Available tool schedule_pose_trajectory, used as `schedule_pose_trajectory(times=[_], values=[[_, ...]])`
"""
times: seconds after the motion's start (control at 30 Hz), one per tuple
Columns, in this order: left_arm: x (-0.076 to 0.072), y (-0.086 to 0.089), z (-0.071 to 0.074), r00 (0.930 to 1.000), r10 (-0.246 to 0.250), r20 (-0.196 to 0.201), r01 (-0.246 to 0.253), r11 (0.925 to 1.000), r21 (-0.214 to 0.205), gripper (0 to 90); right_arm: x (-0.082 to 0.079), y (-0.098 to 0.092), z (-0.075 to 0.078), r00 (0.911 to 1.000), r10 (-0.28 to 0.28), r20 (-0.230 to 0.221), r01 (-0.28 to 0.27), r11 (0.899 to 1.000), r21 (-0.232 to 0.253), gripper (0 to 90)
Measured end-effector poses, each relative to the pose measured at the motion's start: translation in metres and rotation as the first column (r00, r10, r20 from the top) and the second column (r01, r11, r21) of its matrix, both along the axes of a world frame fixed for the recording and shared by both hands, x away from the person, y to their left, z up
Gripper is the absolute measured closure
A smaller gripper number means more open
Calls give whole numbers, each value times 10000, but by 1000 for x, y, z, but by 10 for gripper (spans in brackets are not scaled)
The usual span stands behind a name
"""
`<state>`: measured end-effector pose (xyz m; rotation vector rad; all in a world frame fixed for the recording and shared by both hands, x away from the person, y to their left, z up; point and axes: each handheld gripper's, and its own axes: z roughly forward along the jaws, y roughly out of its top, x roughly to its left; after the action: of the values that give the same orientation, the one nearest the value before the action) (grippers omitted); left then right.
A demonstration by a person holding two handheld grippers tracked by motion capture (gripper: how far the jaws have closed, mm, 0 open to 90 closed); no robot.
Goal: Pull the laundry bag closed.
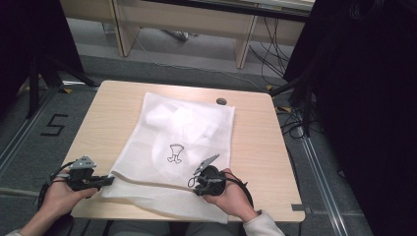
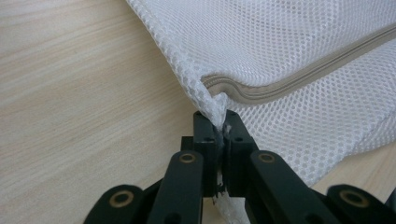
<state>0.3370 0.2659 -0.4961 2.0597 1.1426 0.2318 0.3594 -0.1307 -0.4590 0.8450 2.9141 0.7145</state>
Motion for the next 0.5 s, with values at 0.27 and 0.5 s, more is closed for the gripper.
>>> schedule_pose_trajectory(times=[0.27,0.5], values=[[0,1,0,9999,-116,-21,116,9999,95,856,-1,-3,0,10000,-32,-2,32,10000,13,824],[0,1,0,9999,-139,-51,139,9999,90,856,-1,-5,-1,10000,-23,-3,23,10000,-51,824]])
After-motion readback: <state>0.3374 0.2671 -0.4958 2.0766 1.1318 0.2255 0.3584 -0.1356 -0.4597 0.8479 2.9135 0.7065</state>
